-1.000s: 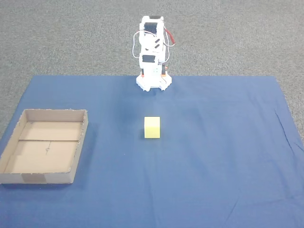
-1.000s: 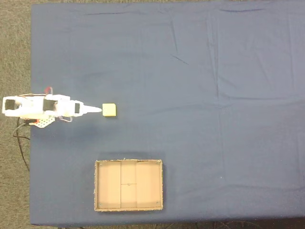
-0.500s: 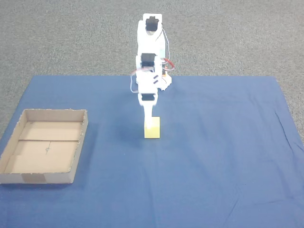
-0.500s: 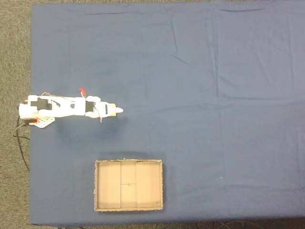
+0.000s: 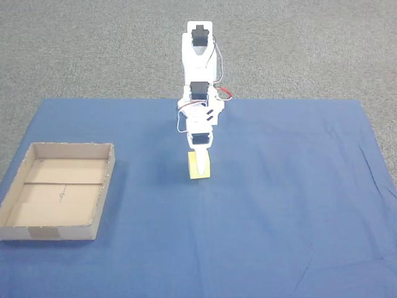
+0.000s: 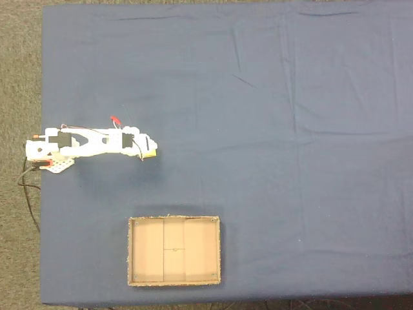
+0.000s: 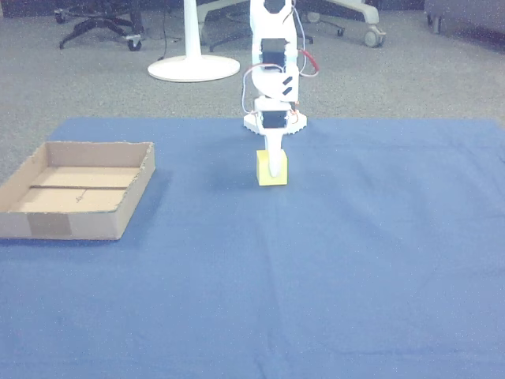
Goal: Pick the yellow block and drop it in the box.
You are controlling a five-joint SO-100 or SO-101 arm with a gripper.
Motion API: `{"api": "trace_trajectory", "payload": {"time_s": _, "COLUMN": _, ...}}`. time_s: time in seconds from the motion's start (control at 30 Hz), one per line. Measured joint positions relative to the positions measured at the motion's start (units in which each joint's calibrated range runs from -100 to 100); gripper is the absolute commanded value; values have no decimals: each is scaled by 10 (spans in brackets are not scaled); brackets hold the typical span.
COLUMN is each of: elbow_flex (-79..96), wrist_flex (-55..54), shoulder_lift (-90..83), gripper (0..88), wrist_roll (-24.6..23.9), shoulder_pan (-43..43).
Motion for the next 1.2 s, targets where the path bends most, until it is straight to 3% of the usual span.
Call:
{"api": "trace_trajectory", "payload": {"time_s": 0.27, "elbow_flex": 10, "wrist_flex": -19, "shoulder_lift": -16, "gripper": 180, "wrist_roll": -1, "shoulder_pan": 11}}
{"api": "trace_trajectory", "payload": {"time_s": 0.4, "elbow_flex": 12, "wrist_flex": -30, "shoulder_lift": -116, "gripper": 179, "wrist_roll": 0, "shoulder_pan": 41}}
{"api": "trace_trajectory", "payload": {"time_s": 0.53, "elbow_flex": 11, "wrist_flex": -79, "shoulder_lift": -261, "gripper": 178, "wrist_roll": 4, "shoulder_pan": 110}}
{"api": "trace_trajectory", "payload": {"time_s": 0.67, "elbow_flex": -30, "wrist_flex": -199, "shoulder_lift": -290, "gripper": 184, "wrist_roll": 3, "shoulder_pan": 241}}
{"api": "trace_trajectory", "payload": {"time_s": 0.77, "elbow_flex": -148, "wrist_flex": -206, "shoulder_lift": -194, "gripper": 183, "wrist_roll": 4, "shoulder_pan": 316}}
{"api": "trace_trajectory", "payload": {"time_s": 0.93, "elbow_flex": -504, "wrist_flex": -76, "shoulder_lift": 87, "gripper": 178, "wrist_roll": 13, "shoulder_pan": 372}}
{"api": "trace_trajectory", "payload": {"time_s": 1.2, "elbow_flex": -647, "wrist_flex": 43, "shoulder_lift": 323, "gripper": 168, "wrist_roll": 58, "shoulder_pan": 380}}
